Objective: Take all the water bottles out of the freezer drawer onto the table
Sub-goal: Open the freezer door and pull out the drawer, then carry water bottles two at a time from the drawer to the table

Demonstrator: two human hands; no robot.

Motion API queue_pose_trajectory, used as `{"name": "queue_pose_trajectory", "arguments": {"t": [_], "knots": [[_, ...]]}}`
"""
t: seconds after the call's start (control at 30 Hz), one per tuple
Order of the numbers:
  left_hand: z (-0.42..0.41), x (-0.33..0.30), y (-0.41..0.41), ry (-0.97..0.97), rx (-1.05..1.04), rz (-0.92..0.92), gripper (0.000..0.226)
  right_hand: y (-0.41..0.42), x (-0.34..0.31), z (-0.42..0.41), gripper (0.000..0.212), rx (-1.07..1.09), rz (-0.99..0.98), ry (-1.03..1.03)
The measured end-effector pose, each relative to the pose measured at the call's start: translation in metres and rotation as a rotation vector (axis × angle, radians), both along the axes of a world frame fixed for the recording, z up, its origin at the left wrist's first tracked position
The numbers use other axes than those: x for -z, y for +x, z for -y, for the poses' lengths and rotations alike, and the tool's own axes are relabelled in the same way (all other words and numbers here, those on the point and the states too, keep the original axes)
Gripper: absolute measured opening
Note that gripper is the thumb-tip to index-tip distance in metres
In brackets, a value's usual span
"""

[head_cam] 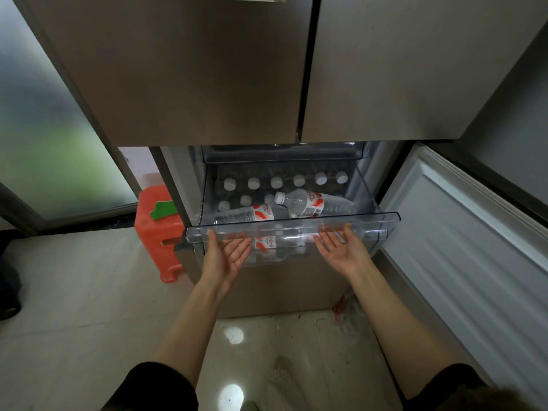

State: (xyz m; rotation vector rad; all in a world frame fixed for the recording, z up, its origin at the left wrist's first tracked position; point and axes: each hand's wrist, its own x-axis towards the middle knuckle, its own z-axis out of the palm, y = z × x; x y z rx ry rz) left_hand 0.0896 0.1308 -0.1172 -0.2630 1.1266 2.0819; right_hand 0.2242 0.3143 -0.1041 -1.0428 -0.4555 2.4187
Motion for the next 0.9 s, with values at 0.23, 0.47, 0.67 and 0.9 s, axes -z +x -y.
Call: {"name": "queue_pose_trajectory", "arguments": {"t": [0.23, 0.47, 0.67, 0.9], "knots": [[0.015, 0.0, -0.012, -0.132, 0.187, -0.064, 0.06, 0.004, 0.0, -0.005, 0.026, -0.054, 0.055, 0.11], [0.025, -0.03, -0.022, -0.383, 0.584, -0.403, 0.038, 0.013, -0.036, 0.001, 0.032, -0.541, 0.589, 0.779], [-0.009, -0.073, -0.037, -0.353, 0.622, -0.684, 0.028, -0.021, -0.064, -0.014, 0.024, -0.513, 0.528, 1.147], [-0.06, -0.045, -0.071, -0.715, 0.722, -1.019, 0.039, -0.062, -0.043, -0.066, 0.043, -0.771, 0.685, 1.452]]}}
